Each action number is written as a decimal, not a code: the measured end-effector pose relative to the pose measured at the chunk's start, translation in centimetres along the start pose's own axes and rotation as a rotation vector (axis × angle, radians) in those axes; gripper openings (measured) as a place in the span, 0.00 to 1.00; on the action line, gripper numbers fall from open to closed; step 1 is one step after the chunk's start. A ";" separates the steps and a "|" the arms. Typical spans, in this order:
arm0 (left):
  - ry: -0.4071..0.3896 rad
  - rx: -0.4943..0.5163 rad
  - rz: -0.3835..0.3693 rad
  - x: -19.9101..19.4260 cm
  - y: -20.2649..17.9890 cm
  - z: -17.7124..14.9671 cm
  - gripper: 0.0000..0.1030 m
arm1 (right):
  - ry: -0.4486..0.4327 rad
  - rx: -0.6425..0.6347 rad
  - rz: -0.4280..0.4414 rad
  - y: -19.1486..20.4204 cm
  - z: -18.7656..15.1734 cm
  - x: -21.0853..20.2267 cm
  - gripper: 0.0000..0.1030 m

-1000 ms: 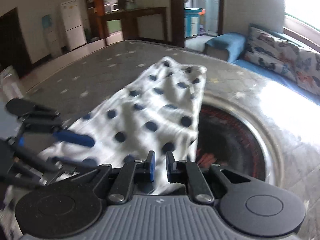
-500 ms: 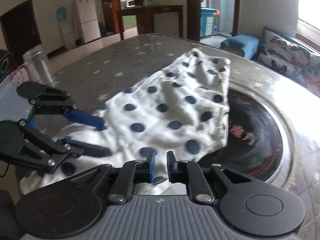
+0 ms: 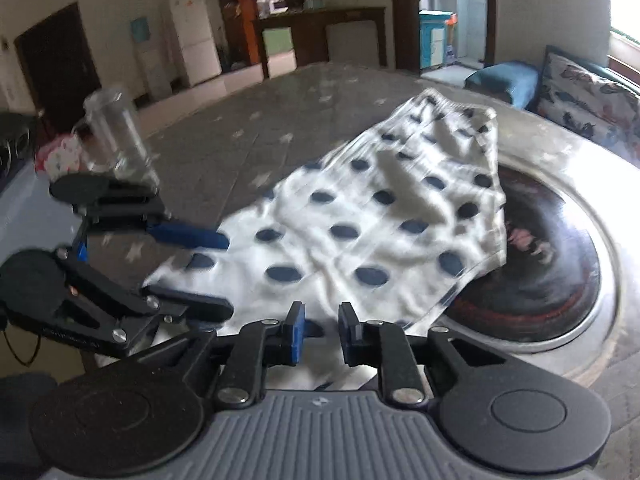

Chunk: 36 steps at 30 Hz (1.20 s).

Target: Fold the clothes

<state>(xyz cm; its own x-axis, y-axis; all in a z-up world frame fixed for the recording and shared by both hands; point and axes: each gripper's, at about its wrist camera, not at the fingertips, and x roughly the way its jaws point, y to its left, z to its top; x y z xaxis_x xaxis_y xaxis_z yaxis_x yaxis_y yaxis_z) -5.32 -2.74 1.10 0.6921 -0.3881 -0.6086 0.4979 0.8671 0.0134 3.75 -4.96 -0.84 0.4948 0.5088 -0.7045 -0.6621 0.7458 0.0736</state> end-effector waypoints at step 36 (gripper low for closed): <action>0.148 -0.483 -0.129 -5.6 1.3 -4.8 0.51 | 0.041 -0.277 0.077 9.3 -4.8 -5.9 0.37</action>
